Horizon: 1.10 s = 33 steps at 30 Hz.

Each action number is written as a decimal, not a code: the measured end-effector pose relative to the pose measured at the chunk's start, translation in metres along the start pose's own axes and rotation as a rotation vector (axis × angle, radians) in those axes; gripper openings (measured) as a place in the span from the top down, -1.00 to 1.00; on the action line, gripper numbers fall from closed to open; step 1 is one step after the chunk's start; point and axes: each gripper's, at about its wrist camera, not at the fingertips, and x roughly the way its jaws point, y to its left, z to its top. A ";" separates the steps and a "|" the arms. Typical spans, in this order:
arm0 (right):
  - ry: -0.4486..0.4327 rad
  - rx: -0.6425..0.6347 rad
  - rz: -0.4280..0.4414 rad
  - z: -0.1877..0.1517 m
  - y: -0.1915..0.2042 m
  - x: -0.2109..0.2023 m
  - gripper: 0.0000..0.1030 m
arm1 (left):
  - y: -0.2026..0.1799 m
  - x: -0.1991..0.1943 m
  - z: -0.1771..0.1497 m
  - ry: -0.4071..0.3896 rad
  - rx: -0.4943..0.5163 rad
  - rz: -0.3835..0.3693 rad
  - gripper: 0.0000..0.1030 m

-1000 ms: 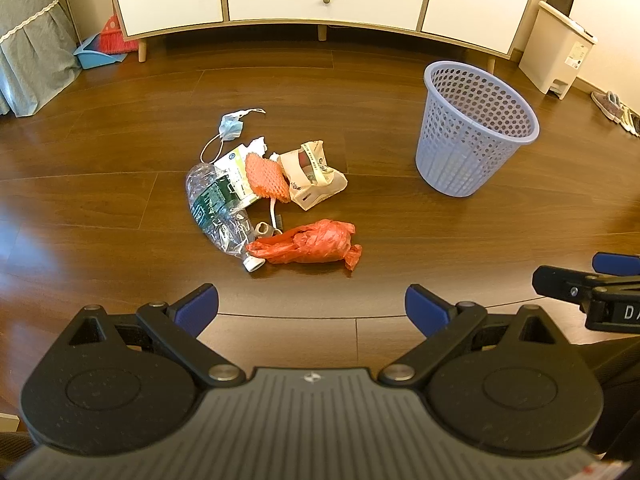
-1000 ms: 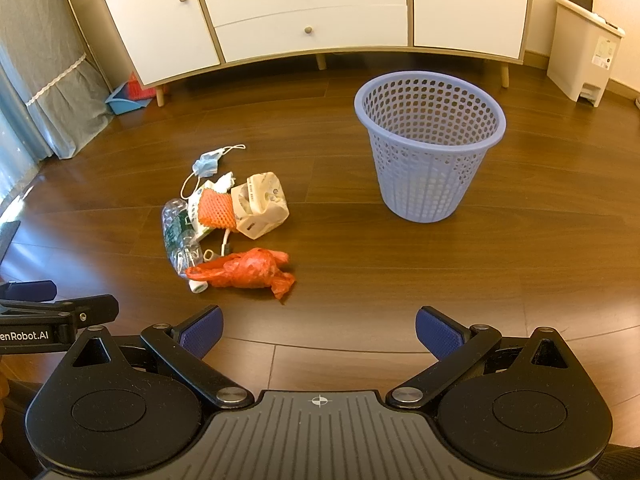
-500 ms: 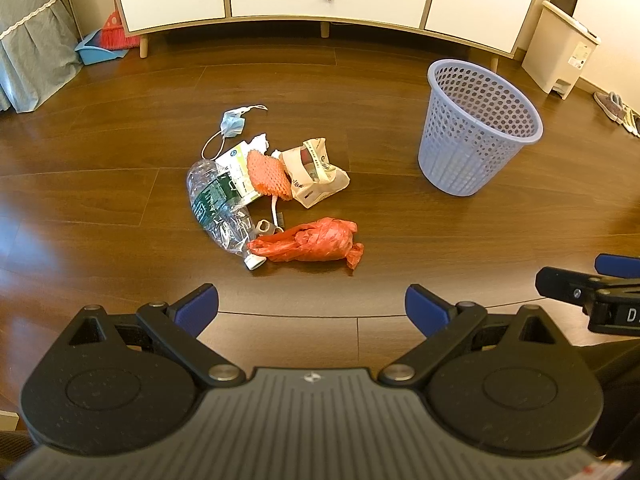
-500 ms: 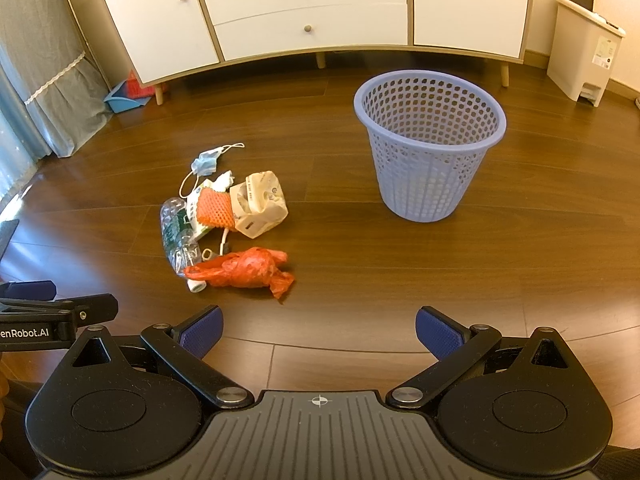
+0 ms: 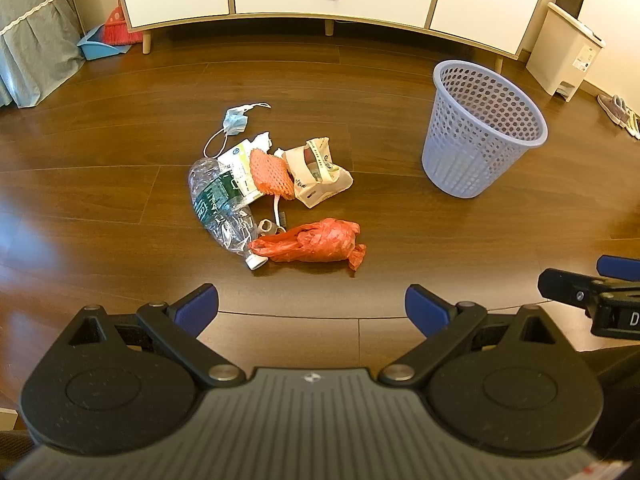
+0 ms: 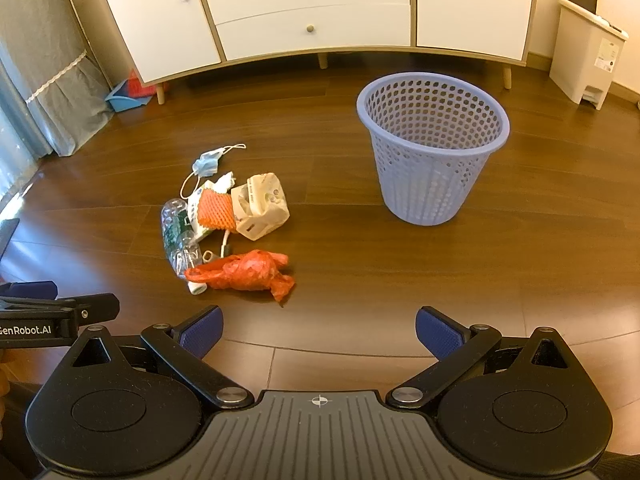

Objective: Collect trash

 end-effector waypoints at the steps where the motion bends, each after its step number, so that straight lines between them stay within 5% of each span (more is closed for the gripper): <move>1: -0.001 0.003 0.004 0.001 0.000 0.000 -0.95 | 0.000 0.000 0.001 0.000 0.000 -0.002 -0.91; 7: -0.009 0.012 0.019 0.008 0.000 -0.003 -0.77 | 0.000 -0.002 0.004 -0.001 -0.006 -0.009 -0.91; 16: 0.004 0.023 0.045 0.025 -0.005 -0.007 -0.76 | 0.003 -0.003 0.016 -0.013 -0.023 -0.030 -0.91; 24: -0.017 0.038 0.048 0.060 -0.046 -0.039 -0.76 | 0.005 0.001 0.033 -0.054 -0.005 -0.058 -0.91; 33: -0.029 -0.074 -0.057 0.094 -0.098 -0.052 -0.76 | 0.001 0.022 0.051 -0.114 0.044 -0.038 -0.91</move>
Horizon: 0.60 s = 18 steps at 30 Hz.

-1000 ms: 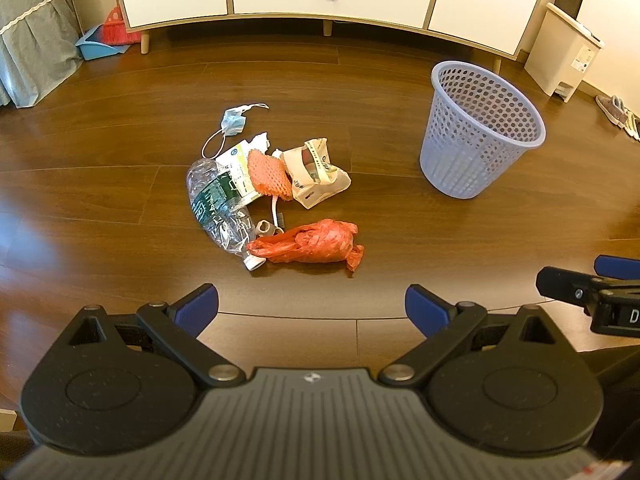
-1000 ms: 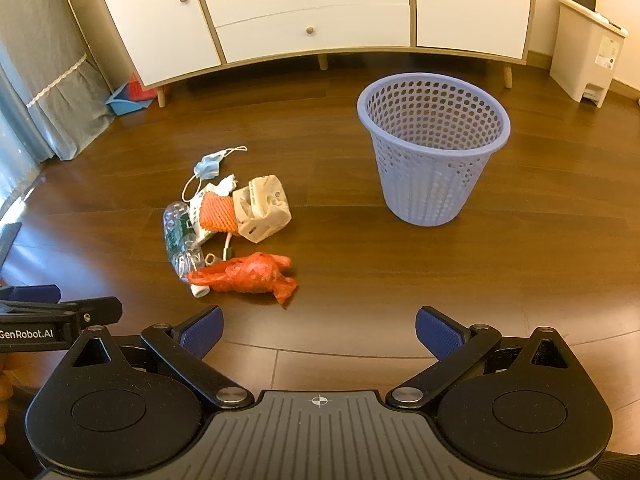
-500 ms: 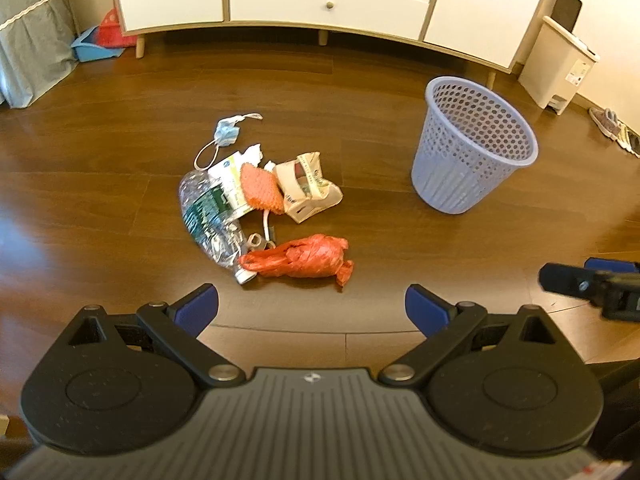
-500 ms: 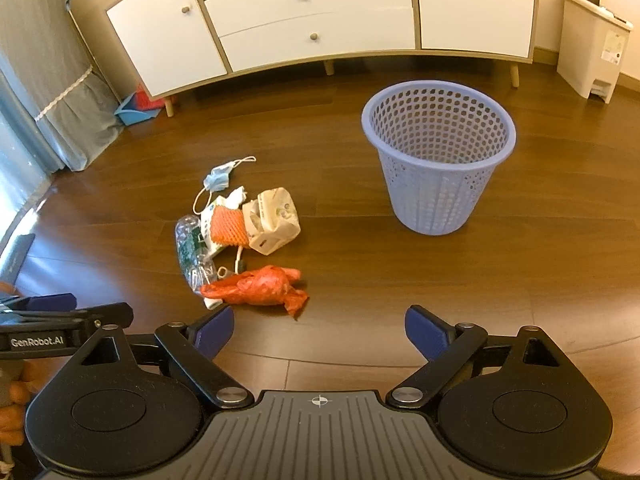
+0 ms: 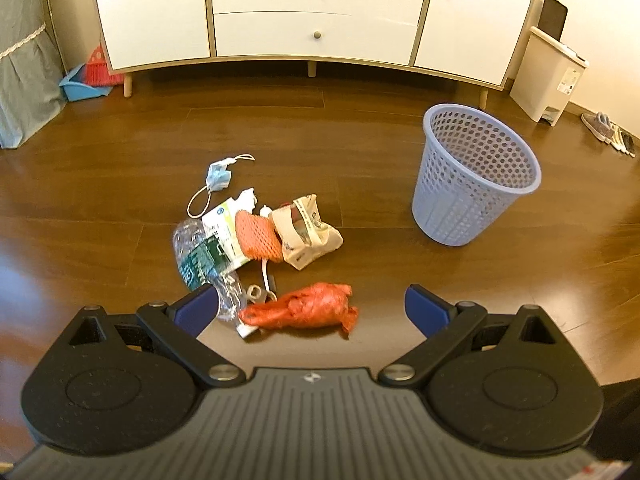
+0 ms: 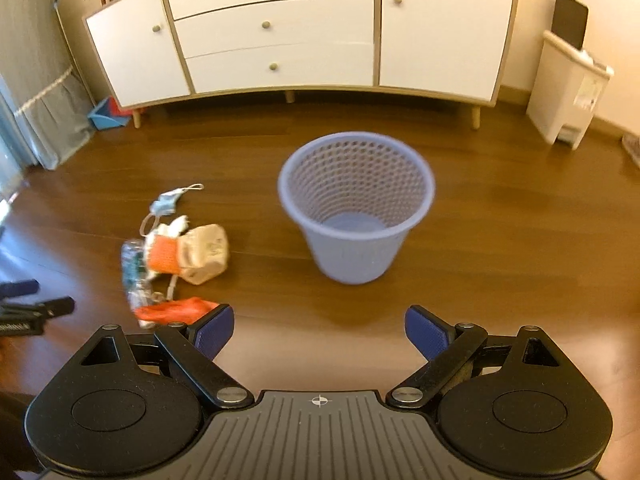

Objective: Collect trash
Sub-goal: 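Grasp the wastebasket rim with the right tool while the left tool reaches the orange bag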

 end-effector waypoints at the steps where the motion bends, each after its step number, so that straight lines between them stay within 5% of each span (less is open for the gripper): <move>1: -0.004 -0.006 0.001 0.002 -0.005 0.002 -0.76 | 0.000 0.004 0.002 0.002 0.001 0.000 -0.91; 9: -0.017 -0.003 0.015 0.025 -0.049 0.037 -0.69 | -0.002 0.045 0.016 0.021 0.003 0.011 -0.90; 18: 0.004 0.193 0.049 0.047 -0.117 0.106 -0.14 | 0.006 0.094 0.011 0.056 -0.015 0.041 -0.90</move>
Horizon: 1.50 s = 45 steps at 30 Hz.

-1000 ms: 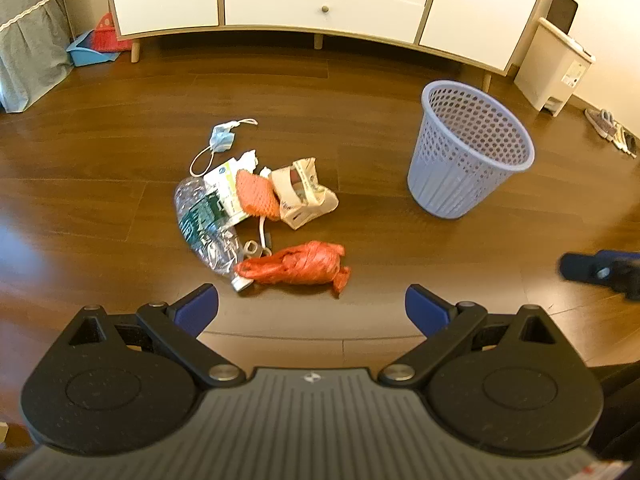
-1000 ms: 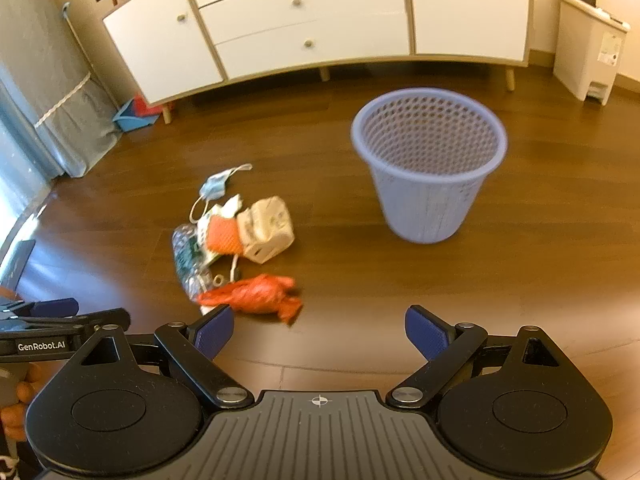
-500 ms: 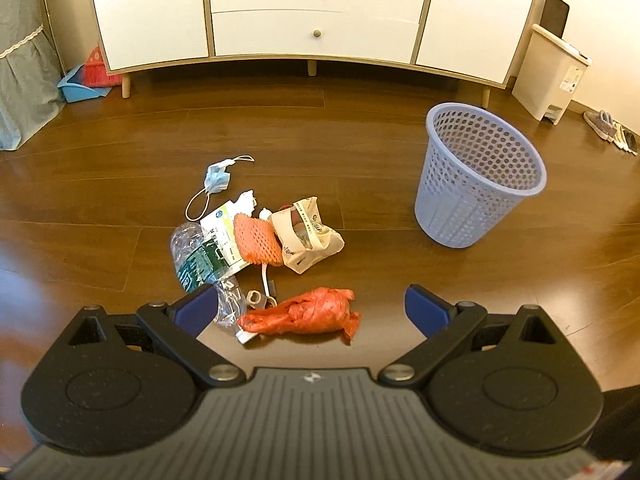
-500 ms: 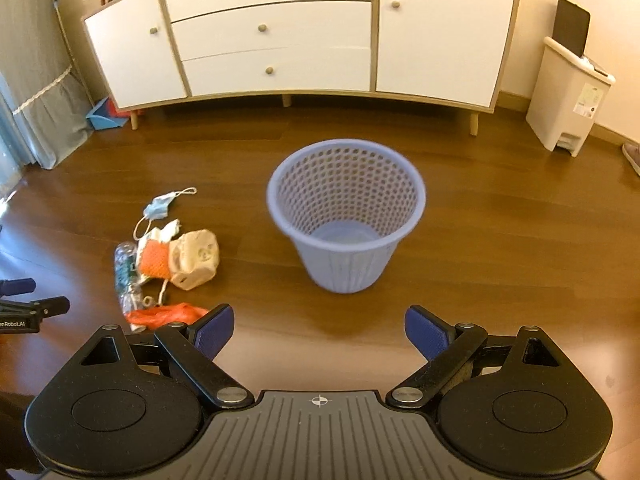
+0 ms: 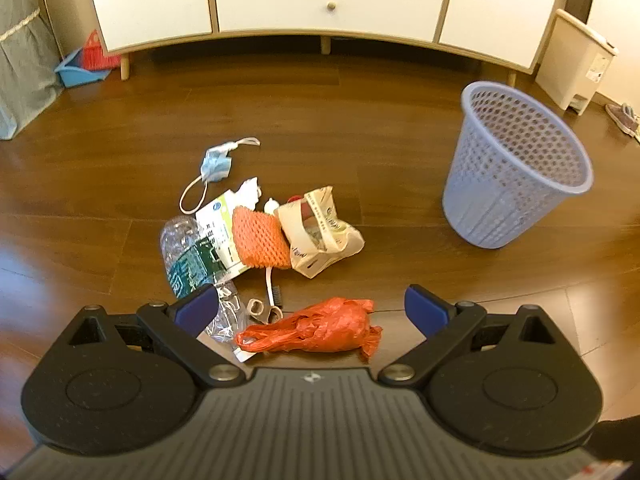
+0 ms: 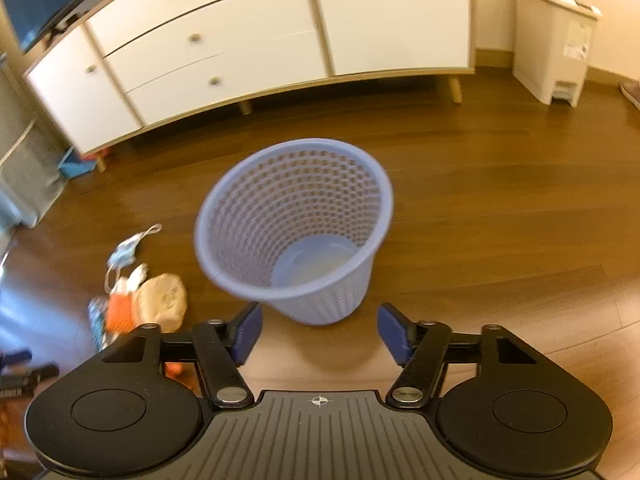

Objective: Collect trash
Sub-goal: 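Grasp the wastebasket rim with the right tool while the left tool reaches the orange bag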

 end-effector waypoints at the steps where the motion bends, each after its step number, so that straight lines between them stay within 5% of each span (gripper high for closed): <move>1: -0.003 0.018 0.002 0.004 -0.006 0.006 -0.09 | 0.001 0.006 -0.001 0.005 -0.004 0.003 -0.90; 14: 0.008 0.269 0.035 0.027 -0.060 0.083 0.29 | 0.003 0.072 0.004 0.067 0.022 0.032 -0.86; 22: 0.058 0.285 0.056 0.028 -0.057 0.105 0.48 | 0.001 0.092 -0.006 0.074 0.088 0.034 -0.86; 35: 0.128 0.380 0.047 0.020 -0.055 0.097 0.63 | -0.018 0.126 -0.043 0.128 0.241 -0.032 -0.84; 45: 0.153 0.278 -0.001 0.022 -0.058 0.087 0.66 | -0.024 0.156 -0.065 0.160 0.418 -0.053 -0.63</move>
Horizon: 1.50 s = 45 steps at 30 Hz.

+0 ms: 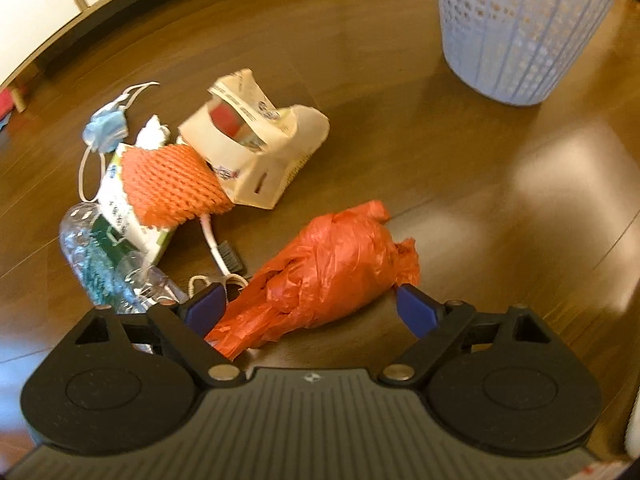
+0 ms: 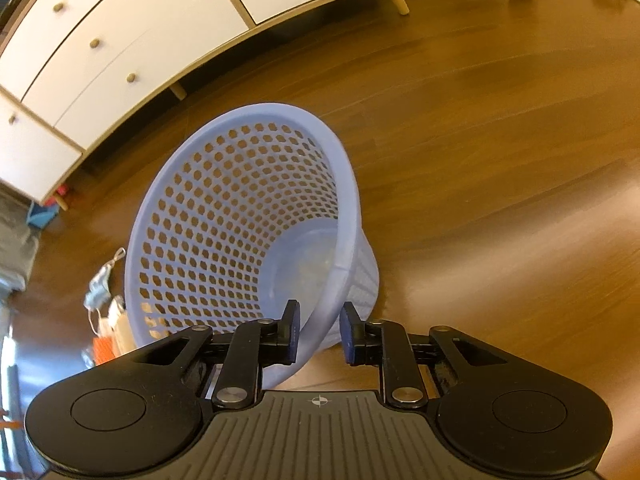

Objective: Collect trash
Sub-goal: 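Grasp the wastebasket rim with the right tool while the left tool reaches the orange bag, then grasp the orange plastic bag with the left tool and drop it into the wastebasket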

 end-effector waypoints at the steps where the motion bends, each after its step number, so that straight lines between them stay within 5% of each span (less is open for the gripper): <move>1: -0.002 -0.003 -0.004 -0.001 -0.001 0.000 0.66 | 0.000 0.004 0.000 0.005 0.008 -0.002 -0.59; 5: -0.002 -0.019 -0.023 0.002 -0.002 -0.001 0.67 | -0.002 0.018 0.002 0.029 0.033 0.005 -0.40; 9: -0.001 -0.039 -0.032 -0.002 -0.003 0.001 0.67 | -0.002 0.029 0.003 0.067 0.027 -0.007 0.40; 10: -0.003 -0.047 -0.035 -0.003 -0.003 0.001 0.67 | -0.002 0.030 0.002 0.068 0.030 0.001 0.47; 12: -0.007 -0.057 -0.043 -0.004 0.000 0.002 0.67 | -0.001 0.030 0.002 0.069 0.026 0.007 0.97; 21: -0.023 -0.084 -0.046 -0.009 -0.005 -0.002 0.67 | 0.015 -0.005 0.014 0.005 -0.090 0.010 1.00; 28: -0.003 -0.073 -0.052 -0.006 -0.006 -0.006 0.69 | 0.016 -0.059 0.053 -0.104 -0.131 -0.028 1.00; 45: 0.095 0.035 -0.046 0.024 -0.010 -0.008 0.80 | 0.039 -0.172 0.123 -0.297 -0.064 -0.042 1.00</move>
